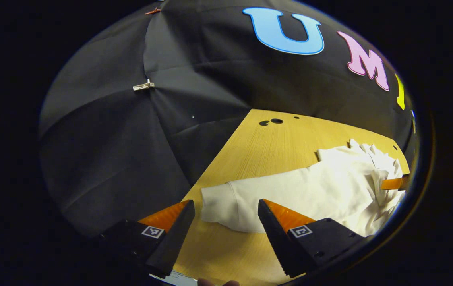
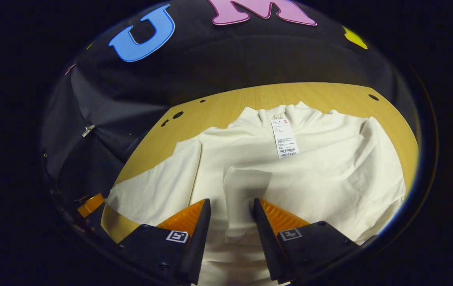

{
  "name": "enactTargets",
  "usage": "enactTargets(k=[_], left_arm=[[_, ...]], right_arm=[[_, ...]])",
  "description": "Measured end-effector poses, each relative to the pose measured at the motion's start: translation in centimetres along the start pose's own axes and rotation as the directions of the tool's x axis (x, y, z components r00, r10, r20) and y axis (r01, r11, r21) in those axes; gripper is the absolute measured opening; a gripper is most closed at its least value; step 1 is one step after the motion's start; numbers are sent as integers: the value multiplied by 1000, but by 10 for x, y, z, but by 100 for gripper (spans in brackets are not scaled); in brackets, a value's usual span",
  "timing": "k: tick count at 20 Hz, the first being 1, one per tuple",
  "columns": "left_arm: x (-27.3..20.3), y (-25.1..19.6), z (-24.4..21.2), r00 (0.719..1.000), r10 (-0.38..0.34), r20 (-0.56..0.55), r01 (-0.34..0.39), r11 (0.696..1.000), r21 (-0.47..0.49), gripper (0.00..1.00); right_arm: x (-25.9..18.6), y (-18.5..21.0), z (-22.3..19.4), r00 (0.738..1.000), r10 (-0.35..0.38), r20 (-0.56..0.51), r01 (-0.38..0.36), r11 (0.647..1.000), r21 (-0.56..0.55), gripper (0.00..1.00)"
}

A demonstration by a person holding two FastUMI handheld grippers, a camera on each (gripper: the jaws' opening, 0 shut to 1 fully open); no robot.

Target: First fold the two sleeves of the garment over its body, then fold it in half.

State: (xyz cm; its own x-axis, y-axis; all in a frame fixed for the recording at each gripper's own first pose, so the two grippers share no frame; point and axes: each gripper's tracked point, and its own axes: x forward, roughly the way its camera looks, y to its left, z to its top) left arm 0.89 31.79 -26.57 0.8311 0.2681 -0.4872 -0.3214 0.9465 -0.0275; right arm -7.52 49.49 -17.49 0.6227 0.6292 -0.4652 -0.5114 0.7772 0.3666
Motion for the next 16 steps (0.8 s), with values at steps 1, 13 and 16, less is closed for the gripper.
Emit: enactTargets(k=[1, 13, 16], left_arm=[[3, 0, -2, 1000, 2, -12, -2, 1000, 3, 99], [40, 5, -38, 984, 9, -179, -14, 1000, -24, 99], [44, 0, -39, 979, -23, -200, 17, 999, -29, 96]], right_arm=[[-7, -1, 3, 1000, 3, 6, -3, 1000, 3, 72], [-113, -49, 44, 994, -33, 100, 37, 999, -31, 75], [-136, -68, 49, 991, -65, 119, 69, 997, -36, 75]])
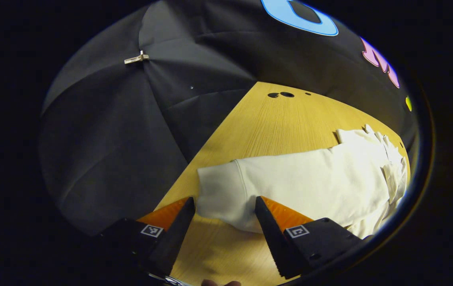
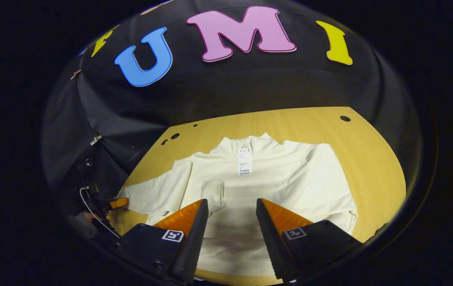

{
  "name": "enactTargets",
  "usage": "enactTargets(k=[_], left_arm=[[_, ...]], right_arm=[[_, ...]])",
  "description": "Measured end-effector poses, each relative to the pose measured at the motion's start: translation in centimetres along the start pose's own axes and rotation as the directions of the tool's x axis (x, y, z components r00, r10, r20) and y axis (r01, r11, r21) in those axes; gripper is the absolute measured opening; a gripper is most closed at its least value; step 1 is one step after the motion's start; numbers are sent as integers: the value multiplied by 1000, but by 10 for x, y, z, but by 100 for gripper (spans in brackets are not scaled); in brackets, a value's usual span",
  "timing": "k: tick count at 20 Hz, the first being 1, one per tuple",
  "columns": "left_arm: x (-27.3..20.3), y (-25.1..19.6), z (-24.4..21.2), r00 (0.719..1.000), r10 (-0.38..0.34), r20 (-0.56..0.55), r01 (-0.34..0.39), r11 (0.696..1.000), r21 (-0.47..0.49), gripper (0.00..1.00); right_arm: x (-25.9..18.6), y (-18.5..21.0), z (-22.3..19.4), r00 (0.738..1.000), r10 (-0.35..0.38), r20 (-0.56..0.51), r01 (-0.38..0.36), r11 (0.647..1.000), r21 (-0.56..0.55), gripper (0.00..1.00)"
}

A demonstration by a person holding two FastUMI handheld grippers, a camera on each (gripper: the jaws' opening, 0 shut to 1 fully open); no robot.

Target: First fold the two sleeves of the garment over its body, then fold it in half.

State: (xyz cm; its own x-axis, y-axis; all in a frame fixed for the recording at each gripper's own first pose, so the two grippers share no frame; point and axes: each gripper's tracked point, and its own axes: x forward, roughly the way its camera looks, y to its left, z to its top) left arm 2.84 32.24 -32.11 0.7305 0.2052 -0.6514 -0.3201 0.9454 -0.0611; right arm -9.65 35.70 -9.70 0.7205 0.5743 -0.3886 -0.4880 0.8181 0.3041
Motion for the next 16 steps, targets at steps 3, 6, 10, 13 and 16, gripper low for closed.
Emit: enactTargets(k=[3, 6, 10, 13, 16], left_arm=[[6, -7, 1, 999, -33, -20, 33, 999, -11, 84], [7, -22, 2, 996, -89, -9, 89, 995, 43, 50], [6, -22, 9, 994, -110, -5, 109, 993, -33, 17], [3, -24, 9, 996, -89, 9, 89, 996, -13, 3], [-12, -37, 24, 995, -73, 73, 70, 997, 44, 7]], right_arm=[[-15, -17, -1, 1000, -17, -2, 17, 1000, 17, 75], [-24, -32, -4, 999, -34, -7, 34, 999, 29, 75], [-33, -46, -10, 999, -42, -12, 43, 997, 60, 75], [-37, -56, -11, 999, -37, -12, 37, 997, 62, 75], [-42, -67, -9, 999, -31, -7, 32, 998, 62, 75]])
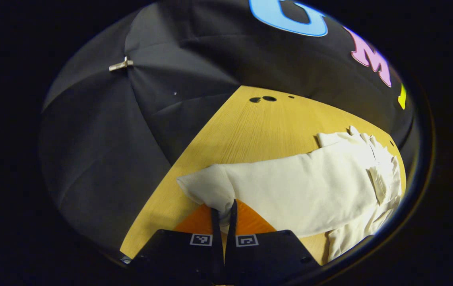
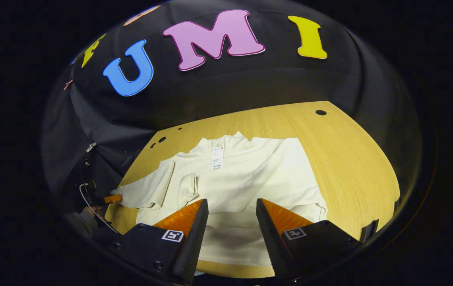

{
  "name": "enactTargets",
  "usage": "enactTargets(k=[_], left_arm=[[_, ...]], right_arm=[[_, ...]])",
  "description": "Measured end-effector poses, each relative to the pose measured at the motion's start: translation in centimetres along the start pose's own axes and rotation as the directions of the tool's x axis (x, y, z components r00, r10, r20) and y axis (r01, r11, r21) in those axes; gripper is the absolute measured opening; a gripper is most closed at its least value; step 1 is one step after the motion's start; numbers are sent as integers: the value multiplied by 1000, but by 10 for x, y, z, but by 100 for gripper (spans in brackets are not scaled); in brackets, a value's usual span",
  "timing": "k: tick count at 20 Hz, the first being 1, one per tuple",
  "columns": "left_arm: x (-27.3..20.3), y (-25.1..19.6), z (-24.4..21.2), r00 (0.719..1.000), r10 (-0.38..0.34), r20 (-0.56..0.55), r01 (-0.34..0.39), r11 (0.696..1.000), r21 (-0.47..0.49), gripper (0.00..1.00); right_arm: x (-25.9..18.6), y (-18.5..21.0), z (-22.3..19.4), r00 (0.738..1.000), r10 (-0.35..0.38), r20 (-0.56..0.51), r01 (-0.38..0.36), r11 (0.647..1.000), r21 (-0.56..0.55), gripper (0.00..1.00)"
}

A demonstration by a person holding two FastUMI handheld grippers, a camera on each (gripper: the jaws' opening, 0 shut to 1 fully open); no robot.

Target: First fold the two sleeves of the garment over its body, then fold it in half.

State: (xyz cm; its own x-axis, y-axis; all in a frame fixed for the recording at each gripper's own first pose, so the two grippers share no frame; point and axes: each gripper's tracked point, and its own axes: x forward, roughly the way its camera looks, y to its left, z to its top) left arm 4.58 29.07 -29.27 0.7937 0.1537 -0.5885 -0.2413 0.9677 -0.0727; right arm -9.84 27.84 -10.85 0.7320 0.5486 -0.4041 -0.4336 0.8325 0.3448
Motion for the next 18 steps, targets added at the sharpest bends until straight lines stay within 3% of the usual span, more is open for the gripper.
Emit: enactTargets(k=[6, 10, 18], left_arm=[[-38, -59, 39, 992, -58, 115, 57, 998, 15, 7], [-63, -120, 59, 979, -129, 158, 118, 990, 76, 7], [-97, -267, 66, 938, -313, 152, 277, 935, 220, 7]], right_arm=[[-3, -30, 3, 1000, 2, 0, -2, 1000, 25, 75], [-5, -47, 3, 1000, 3, -3, -2, 999, 45, 75], [-9, -89, 0, 1000, -13, -10, 14, 996, 83, 75]])
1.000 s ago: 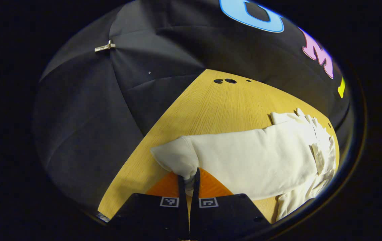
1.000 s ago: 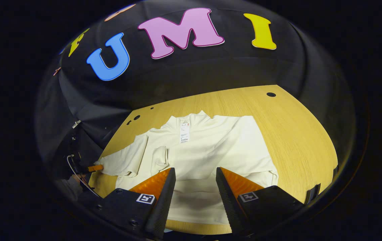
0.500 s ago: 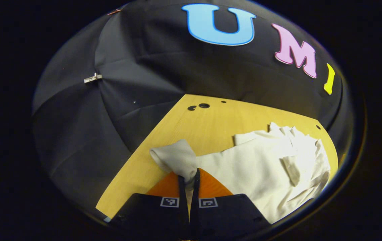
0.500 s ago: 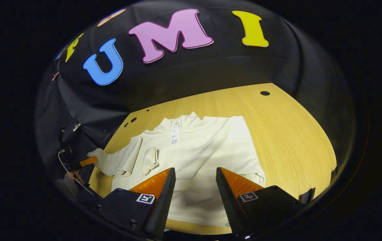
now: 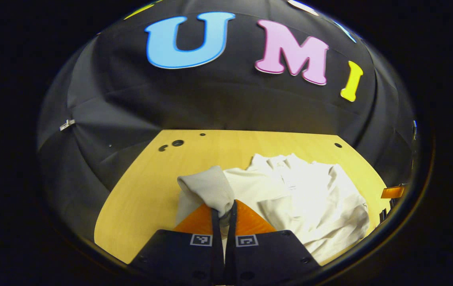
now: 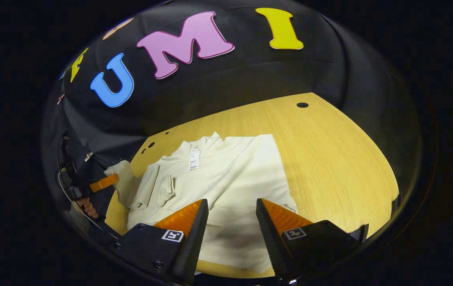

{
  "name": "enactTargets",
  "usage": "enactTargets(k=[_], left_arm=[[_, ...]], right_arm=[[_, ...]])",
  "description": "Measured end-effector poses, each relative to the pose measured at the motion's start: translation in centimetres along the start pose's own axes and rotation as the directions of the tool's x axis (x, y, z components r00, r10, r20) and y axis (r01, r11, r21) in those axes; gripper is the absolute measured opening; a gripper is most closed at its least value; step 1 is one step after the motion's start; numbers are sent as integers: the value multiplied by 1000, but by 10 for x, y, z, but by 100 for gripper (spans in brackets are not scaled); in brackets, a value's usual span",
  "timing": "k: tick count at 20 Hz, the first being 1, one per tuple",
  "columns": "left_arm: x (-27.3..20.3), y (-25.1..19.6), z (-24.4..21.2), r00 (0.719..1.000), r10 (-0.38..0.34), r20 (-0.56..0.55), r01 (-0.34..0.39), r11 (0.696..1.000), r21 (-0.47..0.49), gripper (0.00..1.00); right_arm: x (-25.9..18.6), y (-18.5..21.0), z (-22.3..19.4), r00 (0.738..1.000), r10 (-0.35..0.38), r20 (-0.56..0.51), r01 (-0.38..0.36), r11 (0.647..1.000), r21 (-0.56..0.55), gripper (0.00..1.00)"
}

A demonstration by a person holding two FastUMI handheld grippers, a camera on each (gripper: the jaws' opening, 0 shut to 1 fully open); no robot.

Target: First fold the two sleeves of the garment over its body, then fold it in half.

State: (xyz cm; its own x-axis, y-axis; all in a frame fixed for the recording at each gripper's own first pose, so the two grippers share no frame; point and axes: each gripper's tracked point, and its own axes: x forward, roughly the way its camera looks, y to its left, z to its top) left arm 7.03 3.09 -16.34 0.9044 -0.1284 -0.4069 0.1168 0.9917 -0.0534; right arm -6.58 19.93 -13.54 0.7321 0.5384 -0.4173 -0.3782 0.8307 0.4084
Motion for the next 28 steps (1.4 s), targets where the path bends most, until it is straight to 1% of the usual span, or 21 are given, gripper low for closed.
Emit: enactTargets(k=[4, 9, 12, 16, 22, 23, 25, 27, 28], left_arm=[[9, -70, 3, 996, -88, -4, 88, 996, 23, 7], [28, -144, -15, 985, -165, -47, 168, 984, 66, 7], [45, -180, -33, 978, -187, -89, 196, 975, 100, 7], [65, -205, -62, 974, -175, -145, 197, 969, 152, 7], [82, -213, -93, 971, -110, -210, 149, 973, 179, 7], [83, -216, -96, 971, -108, -214, 148, 972, 181, 8], [83, -218, -102, 968, -114, -225, 155, 972, 176, 13], [80, -220, -105, 963, -124, -239, 168, 971, 172, 24], [79, -221, -106, 961, -130, -242, 175, 969, 175, 39]], right_arm=[[-2, -25, 0, 1000, -16, -6, 16, 1000, 6, 75], [-3, -54, -11, 999, -34, -33, 35, 999, 21, 75], [-7, -70, -22, 997, -45, -59, 47, 998, 33, 75], [-12, -82, -36, 996, -47, -79, 51, 998, 46, 75], [-19, -85, -45, 995, -37, -95, 43, 997, 58, 75], [-19, -86, -47, 995, -37, -96, 43, 997, 59, 75], [-21, -87, -49, 994, -39, -99, 45, 997, 59, 75], [-22, -87, -51, 994, -45, -101, 51, 997, 60, 75], [-22, -87, -52, 994, -46, -102, 52, 997, 61, 75]])
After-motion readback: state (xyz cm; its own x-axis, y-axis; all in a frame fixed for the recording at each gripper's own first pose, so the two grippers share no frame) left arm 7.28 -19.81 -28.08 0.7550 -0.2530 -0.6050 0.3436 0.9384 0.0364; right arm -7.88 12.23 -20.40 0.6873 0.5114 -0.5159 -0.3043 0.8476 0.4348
